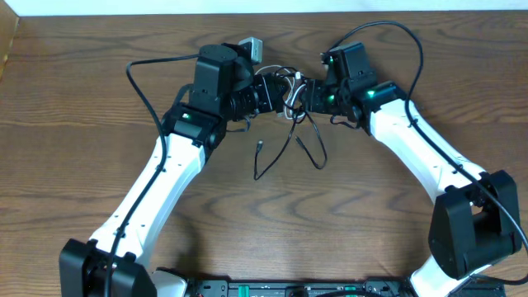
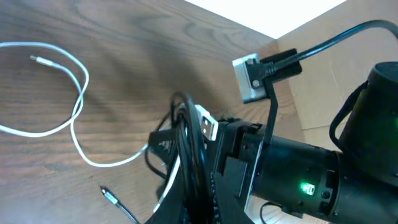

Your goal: Untangle cables

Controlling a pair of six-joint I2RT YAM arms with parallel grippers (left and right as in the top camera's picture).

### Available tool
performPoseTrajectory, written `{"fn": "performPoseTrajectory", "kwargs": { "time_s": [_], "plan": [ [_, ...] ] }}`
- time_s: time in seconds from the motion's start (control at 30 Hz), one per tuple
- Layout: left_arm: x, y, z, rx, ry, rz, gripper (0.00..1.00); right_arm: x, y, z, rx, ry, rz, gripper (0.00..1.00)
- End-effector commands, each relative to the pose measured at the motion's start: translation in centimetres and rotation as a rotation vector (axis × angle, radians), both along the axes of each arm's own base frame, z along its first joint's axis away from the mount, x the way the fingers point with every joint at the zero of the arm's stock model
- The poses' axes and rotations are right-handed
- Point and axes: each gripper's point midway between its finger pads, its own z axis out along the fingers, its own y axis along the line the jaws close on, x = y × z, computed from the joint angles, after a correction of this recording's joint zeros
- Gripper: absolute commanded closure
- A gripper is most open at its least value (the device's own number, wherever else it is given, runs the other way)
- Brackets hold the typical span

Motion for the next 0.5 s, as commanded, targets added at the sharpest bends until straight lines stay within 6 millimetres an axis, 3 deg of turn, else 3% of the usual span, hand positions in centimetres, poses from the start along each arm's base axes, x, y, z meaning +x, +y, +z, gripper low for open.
{"fn": "performPoseTrajectory", "kwargs": {
  "time_s": [0.0,0.2,0.37,0.43,0.47],
  "plan": [
    [0.9,1.1,4.2,-0.051,-0.128,0.024,0.93,1.4,-8.0,-4.1,-0.206,0.069,-0.250,0.49],
    [2.5,3.2,5.3,-0.063,-0.180,0.077,0.93,0.4,-9.8,-6.5,-0.206,0.172,-0.203,0.48],
    [2.9,4.5,4.8,-0.053,-0.159,0.108,0.92,0.1,-9.7,-6.7,-0.187,0.183,-0.128,0.51],
    [2.8,4.5,4.5,-0.038,-0.161,0.100,0.93,0.0,-9.8,-6.8,-0.189,0.188,-0.123,0.56],
    [2.8,4.6,4.4,-0.032,-0.159,0.096,0.93,-0.1,-9.8,-6.8,-0.191,0.190,-0.120,0.66]
  ]
}}
